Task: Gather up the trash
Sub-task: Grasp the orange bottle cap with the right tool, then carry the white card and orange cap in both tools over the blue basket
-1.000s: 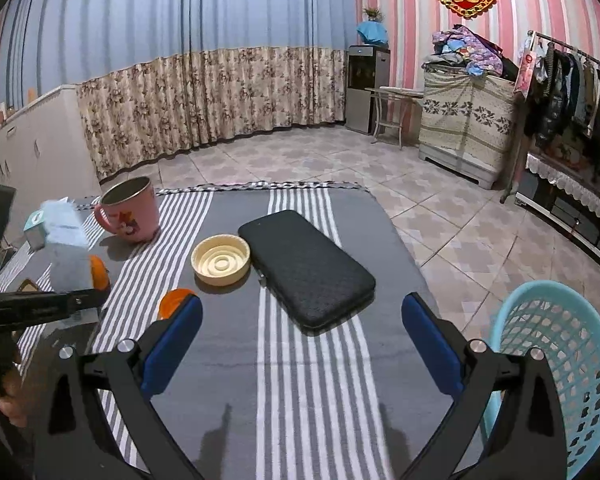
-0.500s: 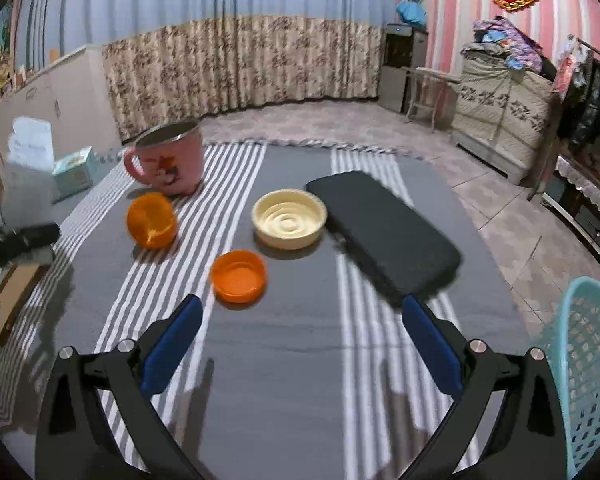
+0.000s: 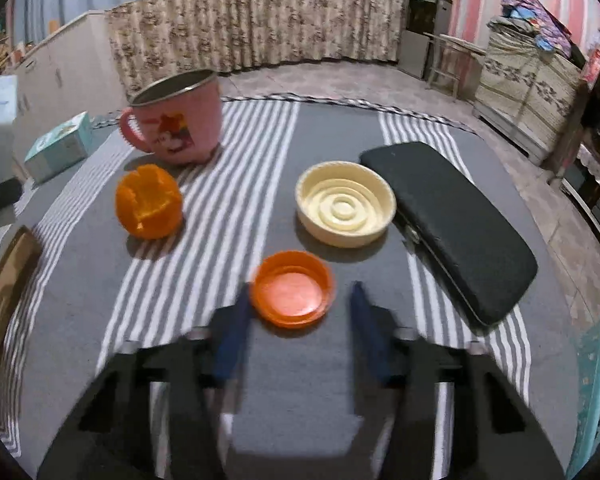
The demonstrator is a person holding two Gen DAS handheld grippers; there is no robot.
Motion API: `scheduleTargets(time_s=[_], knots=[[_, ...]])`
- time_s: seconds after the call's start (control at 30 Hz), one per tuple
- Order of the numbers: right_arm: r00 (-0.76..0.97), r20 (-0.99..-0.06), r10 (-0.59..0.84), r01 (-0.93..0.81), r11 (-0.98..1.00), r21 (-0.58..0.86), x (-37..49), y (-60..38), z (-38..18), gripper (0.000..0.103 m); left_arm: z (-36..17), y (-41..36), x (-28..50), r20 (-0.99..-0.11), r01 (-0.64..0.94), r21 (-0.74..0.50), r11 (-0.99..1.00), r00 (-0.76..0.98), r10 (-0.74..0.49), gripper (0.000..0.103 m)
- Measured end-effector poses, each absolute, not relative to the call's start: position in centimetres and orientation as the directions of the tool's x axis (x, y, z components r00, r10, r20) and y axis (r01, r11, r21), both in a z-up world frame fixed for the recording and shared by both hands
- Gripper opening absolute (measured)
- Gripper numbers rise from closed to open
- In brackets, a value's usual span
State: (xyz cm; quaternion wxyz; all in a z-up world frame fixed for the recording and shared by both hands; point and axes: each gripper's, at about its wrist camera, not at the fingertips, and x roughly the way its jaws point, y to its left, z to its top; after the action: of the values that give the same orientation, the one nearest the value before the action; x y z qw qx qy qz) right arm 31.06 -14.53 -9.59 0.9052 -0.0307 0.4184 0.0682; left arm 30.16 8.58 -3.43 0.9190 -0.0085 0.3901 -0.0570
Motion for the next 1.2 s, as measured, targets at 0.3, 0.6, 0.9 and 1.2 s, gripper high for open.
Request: scheduleTargets(time_s=[0.3,0.6,0.9,1.2], knots=[[0.742,-0.668,0.056,-0.049,0.998,0.029,26.2,-21.2,-4.5,0.040,-1.0,2.9,28.8,-0.687,0.189,-0.040,0.981,0.708,-0.164,0.008],[0.774,-0.599,-0.205,0.201,0.977,-0.075,17.4,-34.0,-0.2,0.040,0.8,-7.7,26.6,-0.651,0.350,-0.072,0.934,0.693,-0.310,0.008],[0.747,-0.569,-0.343,0.418,0.908,0.002,10.9,-45.7,0.4,0.040,0.8,-20.5,23.1,-0.627,0.541,-0.079,0.838,0.626,-0.463,0.008],[0.733,-0.593,-0.332,0.483,0.869,0.109,11.3,-51.0,-2.8,0.040,-1.7,-31.6,19.7,-0.645,0.679,-0.046,0.732,0.540,-0.541,0.008]])
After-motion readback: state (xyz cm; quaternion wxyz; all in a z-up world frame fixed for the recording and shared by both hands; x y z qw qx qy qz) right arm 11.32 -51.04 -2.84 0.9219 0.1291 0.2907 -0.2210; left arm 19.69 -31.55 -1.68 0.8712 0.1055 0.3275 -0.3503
